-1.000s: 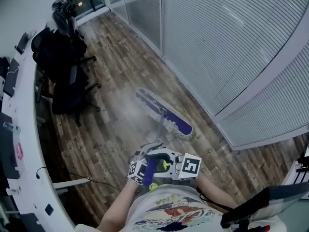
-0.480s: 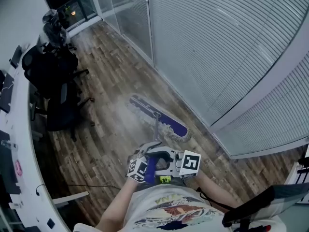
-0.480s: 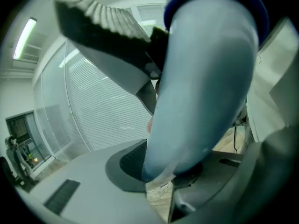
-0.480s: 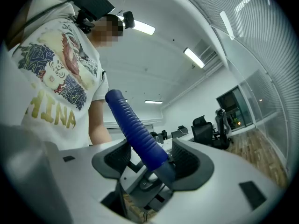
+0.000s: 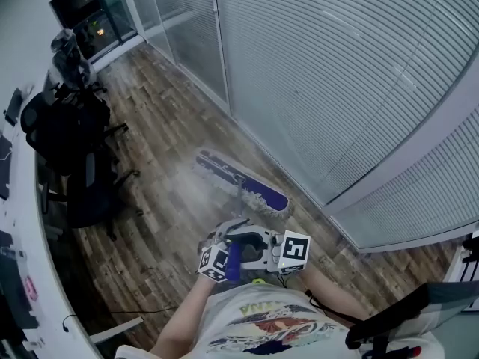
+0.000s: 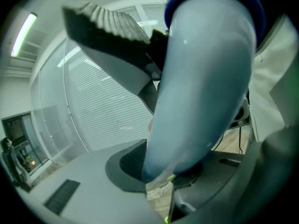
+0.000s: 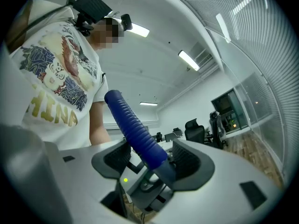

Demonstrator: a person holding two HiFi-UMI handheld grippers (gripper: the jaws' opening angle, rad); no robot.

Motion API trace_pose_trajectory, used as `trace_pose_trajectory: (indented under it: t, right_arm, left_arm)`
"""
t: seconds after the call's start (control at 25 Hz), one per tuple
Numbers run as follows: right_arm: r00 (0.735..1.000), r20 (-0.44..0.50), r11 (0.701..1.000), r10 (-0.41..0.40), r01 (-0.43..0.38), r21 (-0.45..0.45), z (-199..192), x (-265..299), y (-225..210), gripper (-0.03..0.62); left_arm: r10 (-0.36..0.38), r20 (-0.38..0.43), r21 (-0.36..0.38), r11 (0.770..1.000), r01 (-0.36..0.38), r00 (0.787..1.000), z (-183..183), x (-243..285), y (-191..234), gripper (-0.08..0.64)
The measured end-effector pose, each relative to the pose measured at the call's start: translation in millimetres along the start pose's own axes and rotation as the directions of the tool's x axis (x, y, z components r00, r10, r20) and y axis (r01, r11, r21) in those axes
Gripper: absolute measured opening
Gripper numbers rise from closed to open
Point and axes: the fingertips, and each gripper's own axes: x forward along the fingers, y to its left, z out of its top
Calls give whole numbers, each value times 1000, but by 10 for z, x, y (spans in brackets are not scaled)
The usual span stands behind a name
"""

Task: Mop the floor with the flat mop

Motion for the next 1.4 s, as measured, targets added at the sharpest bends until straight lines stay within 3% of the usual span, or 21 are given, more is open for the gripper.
trace_pose_trajectory:
  t: [0.4,0.6,0.76,0.96,1.16,1.4]
  right_arm:
    - [996,22,996,-89,88,7,318,393,-1454,268]
    - [996,-10,996,-83,83,13,302,596,-1729,270]
    - [998,-44,998,-48,50,34,213,725,-1498,270]
    - [998,-41,998,-43,45,33,77,563,-1052,270]
    - [999,-21,999,-31,31,39,-96,275,-340,270]
    - [999,-27,998,20,-18,52,-287,82,603,270]
  left_arm:
    - [-77,22,15,997,77,997,-211,483,1348,52]
    - [-84,-16,20,996,85,996,-303,486,1662,52]
    - [-90,-44,62,994,93,995,-380,284,1519,52]
    - [-44,-37,33,998,45,998,-358,171,1104,52]
    - [-24,-57,52,998,27,998,-195,-15,389,52]
    - [20,-71,17,1000,-19,997,-200,-360,-482,52]
